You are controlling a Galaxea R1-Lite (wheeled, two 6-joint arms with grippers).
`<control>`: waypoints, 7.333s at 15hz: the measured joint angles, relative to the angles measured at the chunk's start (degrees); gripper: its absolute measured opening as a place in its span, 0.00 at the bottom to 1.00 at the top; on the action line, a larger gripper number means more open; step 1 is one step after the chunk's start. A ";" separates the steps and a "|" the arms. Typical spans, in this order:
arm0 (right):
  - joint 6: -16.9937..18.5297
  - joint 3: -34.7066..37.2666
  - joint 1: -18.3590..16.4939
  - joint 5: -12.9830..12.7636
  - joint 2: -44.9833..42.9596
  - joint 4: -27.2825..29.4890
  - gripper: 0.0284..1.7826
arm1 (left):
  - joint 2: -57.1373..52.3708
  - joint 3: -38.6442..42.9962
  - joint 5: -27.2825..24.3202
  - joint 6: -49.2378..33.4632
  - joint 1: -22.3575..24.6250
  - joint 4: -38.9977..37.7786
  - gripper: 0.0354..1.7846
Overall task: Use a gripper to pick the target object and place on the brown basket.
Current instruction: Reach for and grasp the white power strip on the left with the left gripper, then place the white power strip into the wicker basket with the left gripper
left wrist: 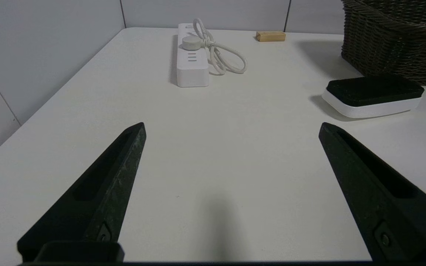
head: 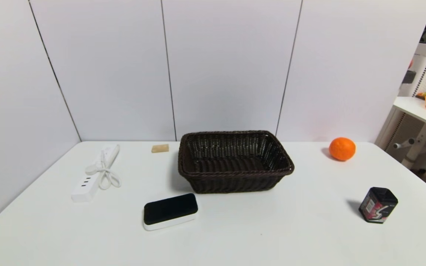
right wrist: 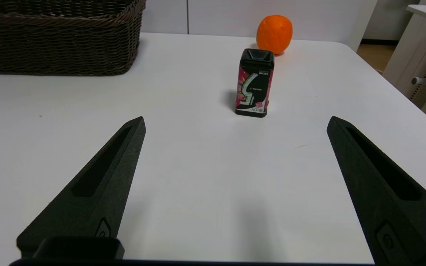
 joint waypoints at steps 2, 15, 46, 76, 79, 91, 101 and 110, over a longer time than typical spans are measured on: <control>-0.04 0.00 0.02 -0.01 0.00 0.01 0.95 | 0.00 0.00 0.00 0.02 0.00 0.00 0.94; -0.02 0.00 0.05 0.00 0.00 0.00 0.95 | 0.93 -0.09 0.02 0.11 0.00 0.16 0.94; 0.00 0.00 0.02 0.00 0.00 0.00 0.95 | 110.06 -102.88 -0.02 4.86 3.47 44.53 0.94; -0.02 0.00 0.05 -0.01 0.00 0.01 0.95 | 132.29 -108.00 1.46 -1.85 4.38 44.48 0.94; -0.02 0.00 0.02 0.00 0.00 0.04 0.95 | 132.71 -107.91 0.89 -2.04 4.38 44.47 0.94; 0.00 0.00 0.05 0.00 0.00 0.01 0.95 | 133.40 -108.06 1.19 -1.65 4.84 44.40 0.48; -0.02 0.00 0.02 0.00 0.00 0.00 0.95 | 118.13 -112.57 -0.24 32.88 1.32 41.78 0.47; -0.02 0.00 0.02 0.02 0.00 0.00 0.95 | 112.03 -112.79 0.02 40.73 -30.37 33.89 0.47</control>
